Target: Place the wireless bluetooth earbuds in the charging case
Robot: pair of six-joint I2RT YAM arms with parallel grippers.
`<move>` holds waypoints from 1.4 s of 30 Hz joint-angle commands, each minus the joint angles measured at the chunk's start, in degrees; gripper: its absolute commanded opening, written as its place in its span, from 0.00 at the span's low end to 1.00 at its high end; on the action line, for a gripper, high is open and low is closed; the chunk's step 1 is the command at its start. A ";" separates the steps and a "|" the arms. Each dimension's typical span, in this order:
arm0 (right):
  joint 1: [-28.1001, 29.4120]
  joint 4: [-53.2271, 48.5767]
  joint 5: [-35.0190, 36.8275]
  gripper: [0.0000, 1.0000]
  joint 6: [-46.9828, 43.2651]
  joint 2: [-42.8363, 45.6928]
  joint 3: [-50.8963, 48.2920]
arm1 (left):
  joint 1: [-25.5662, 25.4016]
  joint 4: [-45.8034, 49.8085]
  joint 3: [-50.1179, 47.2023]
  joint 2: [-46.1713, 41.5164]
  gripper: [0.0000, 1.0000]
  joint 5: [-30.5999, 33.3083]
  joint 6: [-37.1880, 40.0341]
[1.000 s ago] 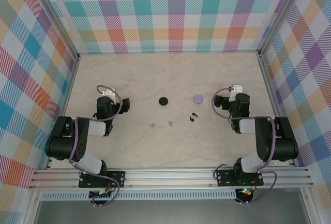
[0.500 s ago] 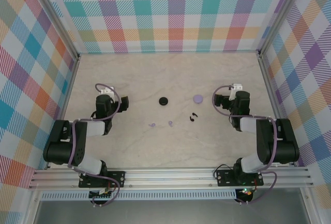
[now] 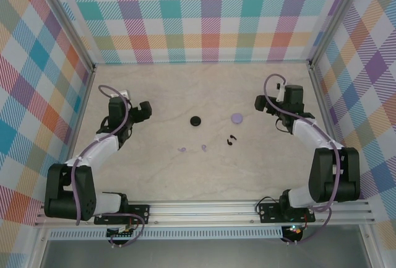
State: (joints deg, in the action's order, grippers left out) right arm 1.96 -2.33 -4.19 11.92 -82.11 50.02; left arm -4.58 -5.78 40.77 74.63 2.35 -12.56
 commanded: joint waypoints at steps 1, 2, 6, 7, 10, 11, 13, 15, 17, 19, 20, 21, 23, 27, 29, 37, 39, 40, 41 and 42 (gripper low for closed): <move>2.02 -11.93 -10.67 1.00 2.77 0.31 4.97 | -0.06 10.64 4.14 -1.13 1.00 -10.33 -6.33; 3.34 -14.10 -12.21 1.00 2.23 0.08 6.19 | -0.70 12.21 5.28 -0.32 1.00 -12.15 -7.44; 9.52 -20.84 -15.33 1.00 2.55 -1.48 10.43 | -4.60 18.76 12.12 6.30 0.92 -17.70 -9.90; 10.95 -21.73 -15.93 1.00 2.73 -2.09 11.41 | -5.59 20.17 13.87 8.15 0.88 -18.50 -10.12; 16.08 -23.96 -16.83 1.00 3.28 -5.26 14.73 | -8.47 24.34 19.85 15.13 0.75 -21.20 -11.08; 17.66 -24.36 -17.00 0.99 3.87 -6.75 15.94 | -9.43 25.45 22.02 17.57 0.72 -22.02 -11.39; 19.58 -24.65 -18.06 0.91 6.01 -9.53 18.04 | -11.14 26.92 25.88 21.55 0.67 -23.09 -11.22; 21.24 -23.60 -19.95 0.86 7.84 -12.12 19.33 | -12.55 28.37 29.64 25.30 0.64 -23.20 -10.48; 22.19 -22.82 -20.23 0.80 9.87 -14.73 20.47 | -13.16 29.94 33.02 28.35 0.56 -23.51 -9.73; 22.96 -22.17 -22.05 0.68 11.50 -17.88 22.28 | -13.35 30.48 35.48 31.01 0.52 -24.70 -9.36; 23.17 -21.95 -23.03 0.63 12.73 -19.62 23.09 | -13.42 30.52 36.60 32.53 0.51 -25.46 -9.50; 23.55 -21.41 -23.95 0.59 13.90 -21.33 23.90 | -13.56 30.44 37.66 33.89 0.48 -26.31 -9.42; 24.44 -19.95 -24.34 0.55 15.67 -23.93 24.84 | -13.85 30.56 39.52 36.45 0.47 -27.26 -9.50; 24.91 -16.62 -24.97 0.42 19.97 -28.33 26.52 | -14.65 30.40 42.43 40.40 0.43 -28.01 -9.69; 24.99 -16.37 -26.50 0.40 20.77 -30.90 28.37 | -14.83 31.14 44.12 42.26 0.44 -28.01 -9.57; 25.03 -16.13 -27.84 0.36 23.70 -37.64 32.92 | -15.01 30.16 46.99 46.85 0.44 -32.68 -9.56; 25.04 -16.14 -26.68 0.36 24.43 -38.54 33.38 | -15.24 29.64 46.64 47.14 0.44 -33.15 -9.70; 25.03 -16.21 -26.56 0.36 24.66 -39.04 33.75 | -15.41 29.45 46.52 47.39 0.44 -33.40 -9.73; 25.03 -16.43 -26.95 0.36 24.70 -39.74 34.43 | -15.54 29.50 46.50 47.60 0.44 -33.70 -9.74; 25.03 -16.45 -27.62 0.36 24.79 -40.41 34.94 | -15.79 29.49 46.50 47.79 0.44 -33.98 -9.79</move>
State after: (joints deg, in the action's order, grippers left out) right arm 26.68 -18.96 -30.33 35.24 -121.08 82.72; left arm -19.31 23.66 86.21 121.73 -29.17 -22.48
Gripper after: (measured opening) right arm 0.358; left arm 0.440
